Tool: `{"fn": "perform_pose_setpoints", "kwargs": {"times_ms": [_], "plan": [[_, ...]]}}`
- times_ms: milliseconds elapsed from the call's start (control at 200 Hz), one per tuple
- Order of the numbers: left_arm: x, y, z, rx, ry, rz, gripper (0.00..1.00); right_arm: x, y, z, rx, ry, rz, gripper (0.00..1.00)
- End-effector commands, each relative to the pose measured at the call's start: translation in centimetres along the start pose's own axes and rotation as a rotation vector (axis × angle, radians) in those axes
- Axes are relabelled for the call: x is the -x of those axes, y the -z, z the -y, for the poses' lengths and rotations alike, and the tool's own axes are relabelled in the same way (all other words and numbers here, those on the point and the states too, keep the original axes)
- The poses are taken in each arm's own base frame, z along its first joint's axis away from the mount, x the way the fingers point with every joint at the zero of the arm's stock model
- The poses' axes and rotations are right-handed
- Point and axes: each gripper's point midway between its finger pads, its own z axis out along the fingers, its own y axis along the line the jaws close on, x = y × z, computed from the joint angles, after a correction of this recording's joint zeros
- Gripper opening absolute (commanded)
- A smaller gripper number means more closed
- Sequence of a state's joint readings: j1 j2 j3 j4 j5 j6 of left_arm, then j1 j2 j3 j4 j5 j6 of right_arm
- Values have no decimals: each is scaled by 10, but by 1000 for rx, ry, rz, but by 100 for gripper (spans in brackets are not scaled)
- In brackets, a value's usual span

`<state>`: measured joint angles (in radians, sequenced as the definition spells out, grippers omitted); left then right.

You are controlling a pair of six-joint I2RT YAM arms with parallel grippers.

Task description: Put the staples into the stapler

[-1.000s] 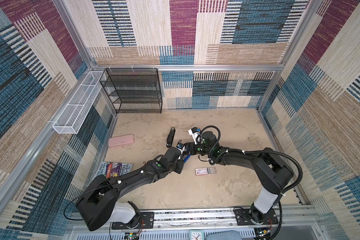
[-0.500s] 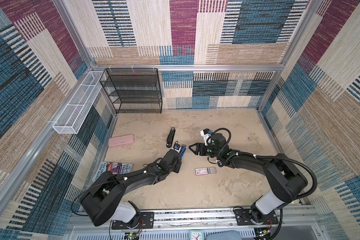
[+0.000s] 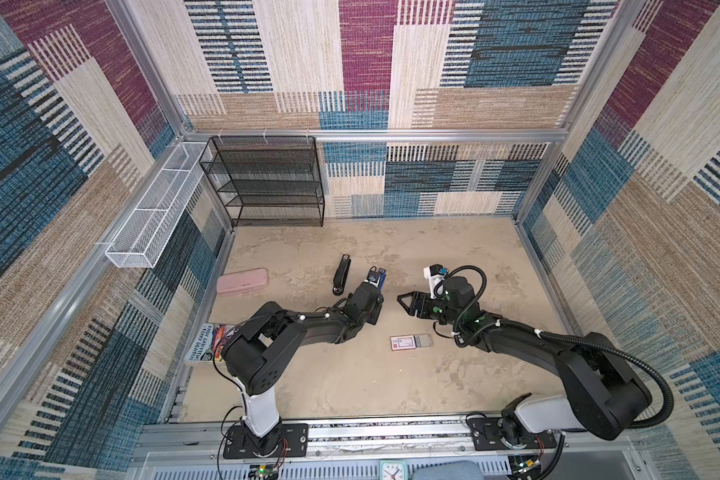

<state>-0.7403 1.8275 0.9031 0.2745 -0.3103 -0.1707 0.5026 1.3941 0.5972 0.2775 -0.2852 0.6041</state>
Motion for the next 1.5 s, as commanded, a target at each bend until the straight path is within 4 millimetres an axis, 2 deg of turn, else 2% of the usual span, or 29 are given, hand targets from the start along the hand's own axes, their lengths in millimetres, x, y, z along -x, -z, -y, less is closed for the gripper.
{"fn": "perform_pose_setpoints", "kwargs": {"times_ms": [0, 120, 270, 361, 446, 511, 576, 721, 982, 1052, 1192, 1337, 1497], "plan": [[-6, -1, 1, -7, -36, -40, 28, 3, 6, 4, -19, -12, 22, 74], [-11, 9, 1, -29, -30, -49, 35, 5, 11, 5, -19, -14, 37, 74], [-12, 30, 1, -67, -11, -56, 36, 7, 12, 4, -11, -13, 40, 74], [-6, 49, 2, -99, 8, -54, 37, 8, 13, 3, -4, -10, 42, 74], [1, 63, -1, -104, 11, -67, 43, 9, 14, 0, 7, -7, 40, 74], [6, 68, -4, -103, 4, -105, 49, 8, 14, 0, 9, -6, 34, 74], [12, 69, -5, -127, 6, -164, 49, 8, 15, -2, 12, -4, 36, 74], [23, 62, -3, -166, 15, -281, 49, 5, 18, 0, 12, -9, 35, 74], [33, 34, 4, -169, -15, -396, 50, -3, 25, 4, 3, -21, 38, 74], [33, 26, 4, -156, -18, -407, 50, -3, 26, 5, 1, -21, 39, 74], [19, 11, -4, -84, -38, -483, 49, -3, 28, 5, 0, -17, 43, 74], [8, 3, -2, -86, -34, -516, 42, -3, 28, 5, 1, -15, 44, 74], [-1, -4, 2, -96, -28, -541, 26, -4, 26, 6, 2, -22, 41, 74]]}}
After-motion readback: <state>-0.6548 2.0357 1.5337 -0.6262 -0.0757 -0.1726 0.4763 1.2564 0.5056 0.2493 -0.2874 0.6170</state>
